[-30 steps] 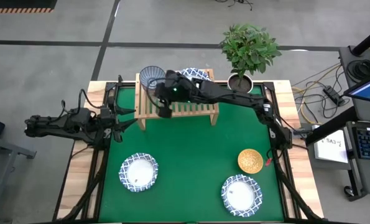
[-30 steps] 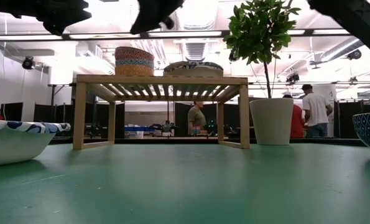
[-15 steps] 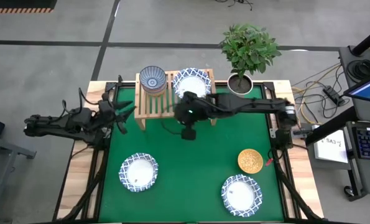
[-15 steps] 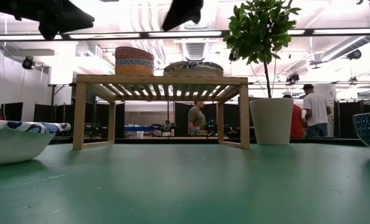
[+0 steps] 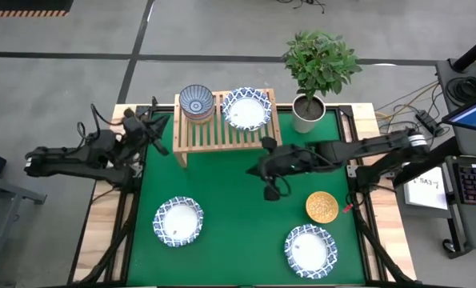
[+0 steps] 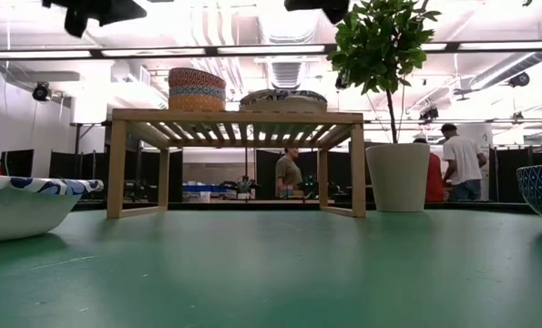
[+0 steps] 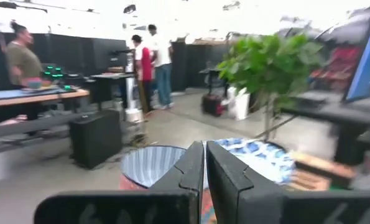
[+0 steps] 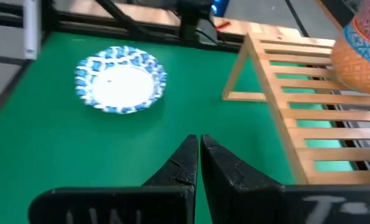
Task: Place and stack bowls onto a shelf
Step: Stack the dark blue bowl on top of the orange bowl on the shelf
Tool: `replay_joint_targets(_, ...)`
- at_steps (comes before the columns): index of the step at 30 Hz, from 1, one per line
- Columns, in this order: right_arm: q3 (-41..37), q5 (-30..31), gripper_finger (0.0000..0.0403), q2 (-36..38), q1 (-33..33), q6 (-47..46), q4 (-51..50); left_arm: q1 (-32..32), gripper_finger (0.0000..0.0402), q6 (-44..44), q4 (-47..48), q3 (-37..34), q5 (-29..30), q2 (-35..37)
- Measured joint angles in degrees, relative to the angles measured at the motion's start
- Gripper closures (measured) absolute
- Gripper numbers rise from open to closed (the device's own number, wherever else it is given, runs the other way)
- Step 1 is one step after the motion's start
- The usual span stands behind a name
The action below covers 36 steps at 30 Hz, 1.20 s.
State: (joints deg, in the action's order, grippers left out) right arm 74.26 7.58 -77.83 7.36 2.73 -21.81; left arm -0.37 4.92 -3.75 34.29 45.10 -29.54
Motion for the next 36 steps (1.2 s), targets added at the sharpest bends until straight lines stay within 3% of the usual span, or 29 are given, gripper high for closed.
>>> replay_joint_targets(9,-11.67,0.06,0.0394,7.74,2.06,-1.43,9.89,13.90,0.0401,-1.58,21.57,13.54,-1.87,-11.48)
replay_joint_targets(12,-14.49,-0.03,0.0394,9.02,2.18,-1.41,13.77,20.87,0.0401,-2.45,27.73,16.48,-7.95,-16.60)
replay_joint_targets(17,-17.45,0.04,0.0394,9.24,2.16,-1.88,15.69,29.55,0.0402,-2.47,29.81,18.66,-21.39,-22.86)
replay_joint_targets(23,-18.80,0.01,0.0394,9.22,2.16,-2.77,16.15,30.57,0.0402,-3.93,30.15,18.70,-23.40,-24.35)
replay_joint_targets(33,-19.21,0.03,0.0394,9.21,2.14,-2.66,16.18,29.78,0.0402,-7.75,29.82,19.00,-23.66,-20.35)
replay_joint_targets(36,-19.21,0.10,0.0394,9.21,2.14,-2.12,16.79,29.50,0.0402,-8.78,29.21,19.18,-28.58,-19.74)
